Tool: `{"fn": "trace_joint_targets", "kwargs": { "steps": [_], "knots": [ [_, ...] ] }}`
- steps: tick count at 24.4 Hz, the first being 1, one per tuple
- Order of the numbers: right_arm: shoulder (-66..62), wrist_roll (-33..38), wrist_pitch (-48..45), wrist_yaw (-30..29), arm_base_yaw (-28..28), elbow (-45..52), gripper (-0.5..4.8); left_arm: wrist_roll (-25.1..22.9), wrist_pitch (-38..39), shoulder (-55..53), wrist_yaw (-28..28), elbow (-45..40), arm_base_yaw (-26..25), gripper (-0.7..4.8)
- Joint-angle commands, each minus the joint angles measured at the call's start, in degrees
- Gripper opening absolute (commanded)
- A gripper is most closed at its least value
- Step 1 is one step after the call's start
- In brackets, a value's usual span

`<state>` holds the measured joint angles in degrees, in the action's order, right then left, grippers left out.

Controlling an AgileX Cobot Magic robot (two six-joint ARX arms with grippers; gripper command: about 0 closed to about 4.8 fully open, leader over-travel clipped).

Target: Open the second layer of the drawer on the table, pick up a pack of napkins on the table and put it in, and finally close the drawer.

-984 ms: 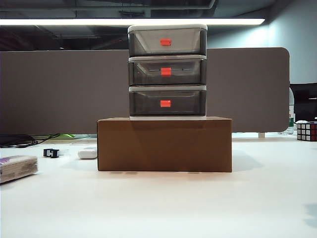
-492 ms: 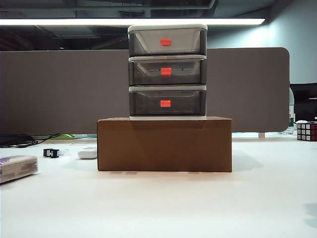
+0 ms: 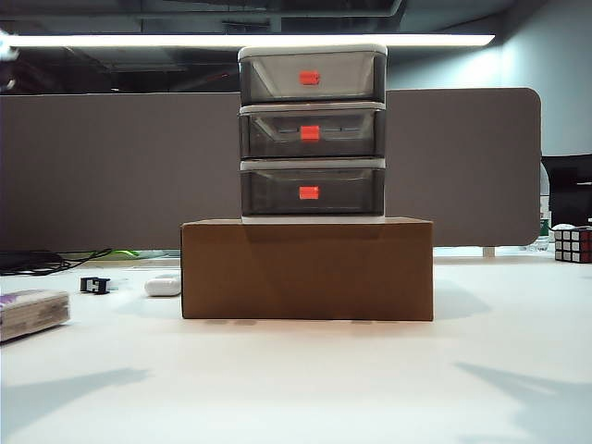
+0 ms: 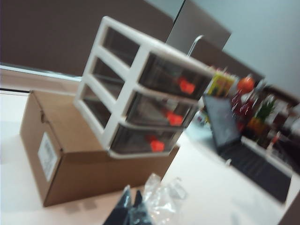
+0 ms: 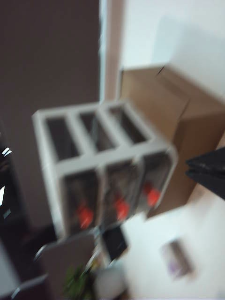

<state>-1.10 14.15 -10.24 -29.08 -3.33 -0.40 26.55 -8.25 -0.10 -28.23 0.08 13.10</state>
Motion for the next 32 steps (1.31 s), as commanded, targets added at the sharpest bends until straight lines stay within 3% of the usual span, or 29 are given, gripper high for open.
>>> {"fn": "trace_joint_targets", "kwargs": {
  "steps": [1, 5, 7, 9, 11, 14, 20, 25, 28, 32],
  "knots": [
    [-0.2, 6.7, -3.2, 0.9, -2.3, 0.3, -0.05, 1.9, -1.3, -0.4, 10.1, 0.4, 7.9, -0.05],
    [-0.6, 7.1, -2.0, 1.5, -5.7, 0.2, -0.05, -3.4, -1.4, -2.8, 20.1, 0.4, 19.4, -0.04],
    [-0.6, 7.0, -1.5, 3.8, -8.7, 0.2, -0.05, -6.5, -3.0, -5.8, 33.5, 0.3, 28.3, -0.01],
    [-0.8, 7.1, -1.5, 5.3, -10.2, 0.1, -0.05, -9.1, -6.1, -8.8, 41.1, 0.3, 33.9, -0.01],
    [-1.6, 7.0, -0.4, 6.8, -11.9, -0.6, -0.05, -11.2, -10.1, -12.3, 45.2, 0.3, 37.8, -0.01],
    [-5.8, 3.4, 4.5, 8.9, -14.7, -4.6, -0.05, -13.1, -21.0, -23.3, 47.8, 0.3, 42.3, -0.01],
    [-18.8, -3.5, 4.4, 10.3, -18.0, -13.3, -0.05, -14.2, -39.0, -44.3, 51.2, 1.8, 42.5, -0.02],
    [-33.0, -6.3, 3.7, 5.5, -18.1, -21.9, -0.05, -16.1, -47.4, -62.6, 55.6, 9.0, 42.9, -0.02],
    [-38.9, -8.3, 4.0, 2.0, -18.1, -25.7, -0.05, -16.5, -50.1, -69.6, 55.5, 13.2, 43.6, -0.02],
    [-44.5, -8.6, 4.1, -1.7, -18.5, -29.3, -0.05, -18.6, -50.5, -73.6, 51.2, 16.2, 44.2, -0.02]
  ]
}}
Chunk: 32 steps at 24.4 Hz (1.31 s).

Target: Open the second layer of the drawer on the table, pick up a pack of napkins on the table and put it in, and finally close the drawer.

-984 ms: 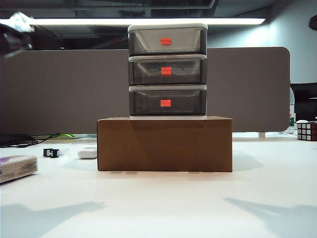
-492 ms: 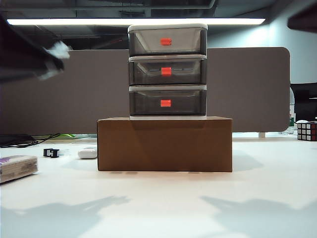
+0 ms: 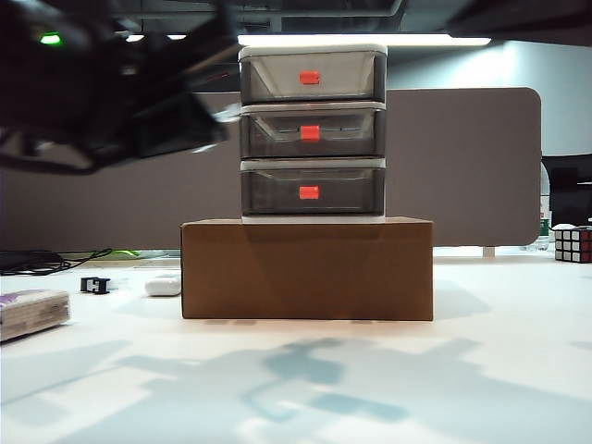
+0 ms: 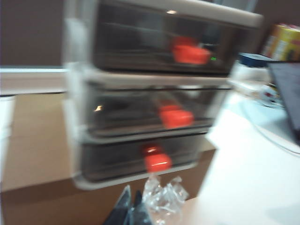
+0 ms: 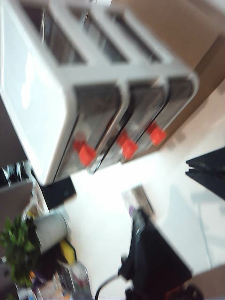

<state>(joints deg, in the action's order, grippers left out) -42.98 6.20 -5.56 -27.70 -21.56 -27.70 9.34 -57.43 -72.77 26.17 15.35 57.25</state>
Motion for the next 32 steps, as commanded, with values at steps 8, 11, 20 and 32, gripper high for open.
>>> {"fn": "trace_joint_targets", "kwargs": {
  "steps": [8, 11, 20, 32],
  "knots": [
    [-5.6, -2.6, -2.2, -6.3, -0.5, -3.0, -0.05, 3.2, -3.0, -2.5, -4.5, 3.8, 0.6, -0.04],
    [-6.7, -3.8, -2.4, -4.9, -0.5, -4.0, -0.05, -7.0, -4.8, -9.4, 15.6, 9.2, 7.6, -0.04],
    [-15.8, -8.7, -2.4, -4.0, -0.3, -12.3, -0.05, -10.1, -13.5, -23.4, 26.7, 16.3, 11.8, 1.33],
    [-24.0, -9.7, -3.7, -6.6, -0.4, -15.5, -0.05, -10.9, -13.3, -28.4, 30.2, 22.3, 10.0, 1.32]
  ]
}}
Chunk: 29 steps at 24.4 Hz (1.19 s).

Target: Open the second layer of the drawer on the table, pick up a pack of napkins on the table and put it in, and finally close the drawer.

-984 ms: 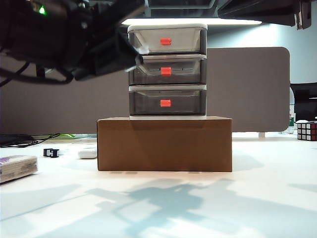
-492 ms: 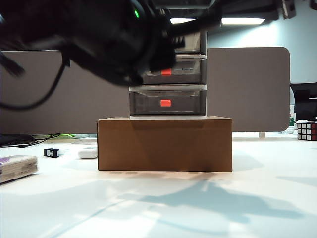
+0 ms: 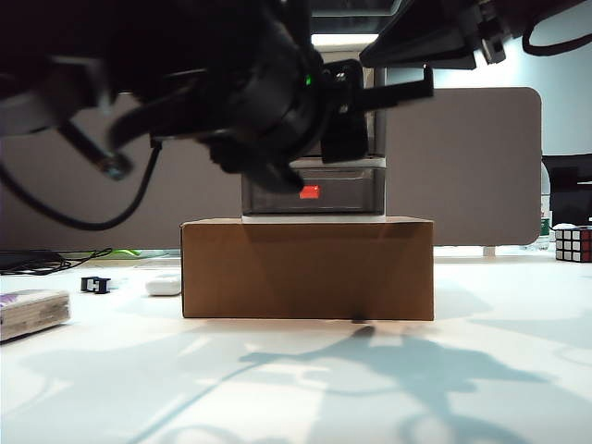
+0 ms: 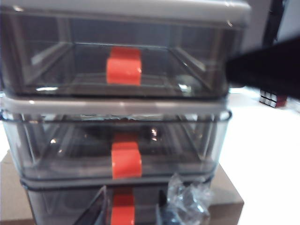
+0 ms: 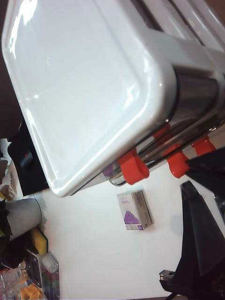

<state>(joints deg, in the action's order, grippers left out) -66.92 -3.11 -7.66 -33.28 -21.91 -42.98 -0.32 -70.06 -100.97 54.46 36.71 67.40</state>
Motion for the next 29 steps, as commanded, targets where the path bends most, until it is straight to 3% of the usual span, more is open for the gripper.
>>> {"fn": "trace_joint_targets", "kwargs": {
  "steps": [1, 29],
  "knots": [
    [-0.3, -0.4, -1.9, -1.1, 0.0, -0.3, -0.05, -1.2, -0.7, -0.2, 1.9, 1.1, -0.3, 1.32],
    [-0.4, -1.5, -4.5, -1.2, 0.0, -0.3, -0.05, 1.4, -0.3, -0.5, -5.7, 2.2, -4.7, 1.3]
  ]
}}
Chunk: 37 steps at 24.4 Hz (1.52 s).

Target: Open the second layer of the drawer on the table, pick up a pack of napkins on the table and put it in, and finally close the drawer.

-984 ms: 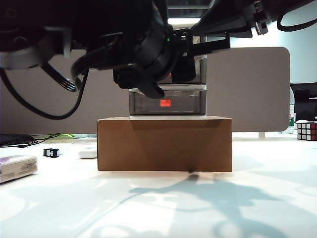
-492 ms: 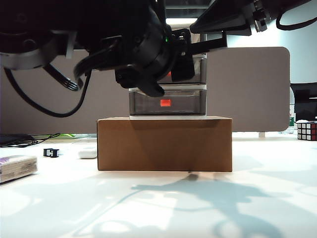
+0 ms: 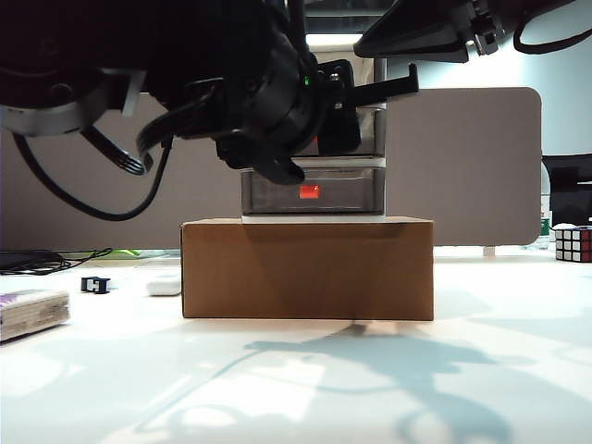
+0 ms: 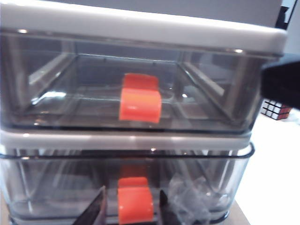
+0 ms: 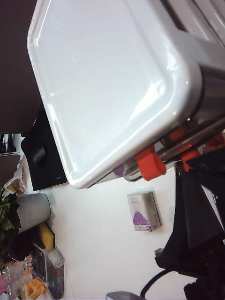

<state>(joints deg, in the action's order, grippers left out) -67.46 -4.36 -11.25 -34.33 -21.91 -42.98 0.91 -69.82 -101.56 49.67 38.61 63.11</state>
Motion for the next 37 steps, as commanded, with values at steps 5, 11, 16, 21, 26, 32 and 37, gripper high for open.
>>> {"fn": "trace_joint_targets", "kwargs": {
  "steps": [5, 11, 16, 21, 26, 32, 37],
  "knots": [
    [0.1, -0.2, -1.0, 1.5, 0.0, -0.3, -0.05, 0.2, -0.5, 0.1, -0.9, 0.3, -0.4, 1.29],
    [-1.6, -0.2, -1.8, 2.7, 0.0, -0.3, -0.05, 0.2, -0.5, 0.1, -1.0, 0.3, -0.4, 1.29],
    [-1.7, -0.2, -2.2, 2.7, -0.1, -0.3, -0.05, 0.2, -0.5, 0.1, -1.1, 0.3, -0.4, 1.28],
    [-1.7, -0.2, -2.3, 2.7, -0.1, -0.3, -0.05, 0.2, -0.5, 0.1, -1.1, 0.3, -0.3, 1.15],
    [-1.7, -0.2, -2.4, 2.7, -0.1, -0.3, -0.05, 0.0, -0.5, 0.1, -1.5, 0.3, -0.3, 0.19],
    [-2.0, -0.2, -3.4, 2.7, -0.1, -0.3, -0.05, 0.0, -0.3, 0.1, -1.5, 0.3, -0.3, -0.06],
    [-2.0, -0.2, -4.1, 4.3, -0.1, -0.3, -0.05, -0.1, -0.3, 0.1, 0.3, 0.2, 1.2, -0.06]
  ]
}}
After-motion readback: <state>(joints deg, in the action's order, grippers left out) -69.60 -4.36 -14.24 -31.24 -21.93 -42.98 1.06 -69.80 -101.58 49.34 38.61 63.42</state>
